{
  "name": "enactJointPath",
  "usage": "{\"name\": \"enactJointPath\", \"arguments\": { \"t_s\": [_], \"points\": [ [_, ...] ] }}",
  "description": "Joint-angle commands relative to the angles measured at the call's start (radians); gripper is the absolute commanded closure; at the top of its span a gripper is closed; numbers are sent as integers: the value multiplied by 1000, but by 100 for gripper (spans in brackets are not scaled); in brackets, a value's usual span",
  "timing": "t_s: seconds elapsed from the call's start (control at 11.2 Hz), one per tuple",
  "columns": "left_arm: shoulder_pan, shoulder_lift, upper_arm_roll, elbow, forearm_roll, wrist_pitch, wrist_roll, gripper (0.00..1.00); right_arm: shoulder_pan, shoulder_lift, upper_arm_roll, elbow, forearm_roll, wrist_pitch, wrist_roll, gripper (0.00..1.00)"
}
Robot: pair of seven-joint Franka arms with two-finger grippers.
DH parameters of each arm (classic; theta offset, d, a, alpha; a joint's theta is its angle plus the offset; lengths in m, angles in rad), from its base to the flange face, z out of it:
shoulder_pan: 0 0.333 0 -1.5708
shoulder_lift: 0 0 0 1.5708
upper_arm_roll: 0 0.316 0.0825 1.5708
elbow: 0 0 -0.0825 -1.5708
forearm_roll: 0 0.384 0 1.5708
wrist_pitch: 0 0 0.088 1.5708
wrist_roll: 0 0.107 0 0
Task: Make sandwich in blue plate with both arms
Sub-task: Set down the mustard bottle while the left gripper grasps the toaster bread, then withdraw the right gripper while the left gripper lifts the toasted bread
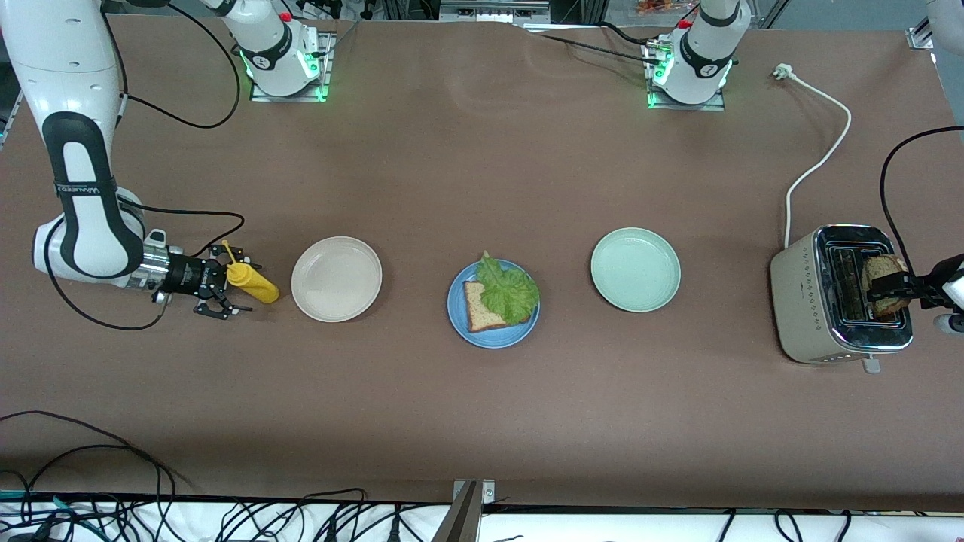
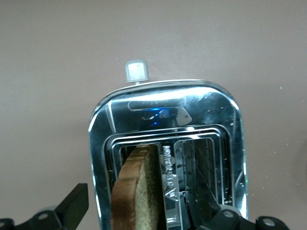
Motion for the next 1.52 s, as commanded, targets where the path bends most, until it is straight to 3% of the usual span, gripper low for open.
{"name": "enactJointPath", "arguments": {
  "t_s": [0.0,0.18,0.27,0.54,0.72,0.99,1.25,1.43],
  "points": [
    [18,5,10,0,-28,-16,53,0,-1,-26,-40,-1,-16,1,9,0],
    [19,5,15,-5,-28,-60,53,1,-5,-38,-60,-1,-17,1,9,0],
    [19,5,18,-6,-28,-68,55,12,-13,-50,-71,-1,-19,0,10,0],
    [19,9,28,-8,-28,-70,153,69,-25,-89,-124,-1,-19,-12,7,0],
    [19,9,32,-8,-28,-74,156,100,-27,-133,-161,-1,-20,-25,6,0],
    [19,9,35,-5,-26,-82,156,100,-27,-242,-198,0,-28,-35,7,0],
    [10,5,38,4,-22,-88,153,100,-25,-348,-191,9,-227,-35,7,0],
    [6,0,38,24,-14,-88,148,100,-25,-423,-136,15,-377,-35,4,0]
  ]
}}
